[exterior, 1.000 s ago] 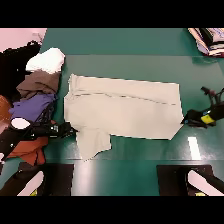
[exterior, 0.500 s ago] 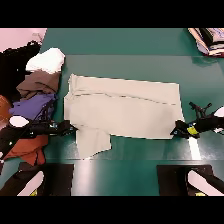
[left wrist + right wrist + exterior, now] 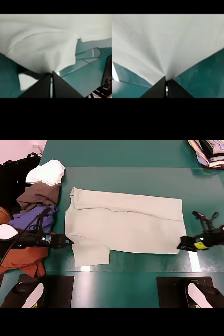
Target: Fold the shirts.
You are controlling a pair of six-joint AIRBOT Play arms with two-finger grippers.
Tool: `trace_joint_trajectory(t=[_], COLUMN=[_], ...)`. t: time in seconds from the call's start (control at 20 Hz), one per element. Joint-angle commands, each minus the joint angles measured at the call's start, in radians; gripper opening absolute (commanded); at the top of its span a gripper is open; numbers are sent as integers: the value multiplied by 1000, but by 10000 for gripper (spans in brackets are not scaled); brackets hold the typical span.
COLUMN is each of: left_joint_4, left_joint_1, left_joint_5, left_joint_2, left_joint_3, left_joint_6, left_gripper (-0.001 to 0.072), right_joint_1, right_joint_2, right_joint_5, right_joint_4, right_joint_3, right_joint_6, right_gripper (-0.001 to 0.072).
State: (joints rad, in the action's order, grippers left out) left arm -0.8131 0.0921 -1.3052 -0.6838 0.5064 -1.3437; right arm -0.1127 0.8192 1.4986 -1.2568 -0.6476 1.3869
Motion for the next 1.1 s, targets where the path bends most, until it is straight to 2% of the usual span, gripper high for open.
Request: trace_joint_trajectory(t=[0.0, 0.15, 0.3, 0.5, 0.7, 0.95, 1.0, 1.05], left_joint_4=[6, 19, 20, 29, 117, 145, 148, 150], left_joint_1=[0, 0, 0, 0, 0, 0, 0, 0], left_joint_5=[-169, -141, -8, 124, 208, 222, 223, 225], left_joint_2=[159, 155, 53, -212, -529, -811, -841, -857], left_joint_3=[21, 117, 206, 274, 394, 613, 649, 676], left_joint_6=[-128, -140, -63, 38, 139, 148, 148, 147], left_gripper=[20, 20, 20, 21, 21, 22, 22, 23], right_joint_1=[-60, -119, -92, 18, 77, 75, 70, 63], right_joint_2=[-187, -228, -108, 156, 412, 615, 643, 666], right_joint_5=[180, 176, 125, -29, -78, -83, -84, -87], right_joint_4=[-56, -53, -53, -53, -52, -43, -39, -16], right_joint_3=[-48, -112, -181, -292, -450, -631, -660, -686], right_joint_6=[17, 18, 17, 18, 21, 36, 37, 37], right_gripper=[15, 15, 15, 15, 16, 16, 24, 117])
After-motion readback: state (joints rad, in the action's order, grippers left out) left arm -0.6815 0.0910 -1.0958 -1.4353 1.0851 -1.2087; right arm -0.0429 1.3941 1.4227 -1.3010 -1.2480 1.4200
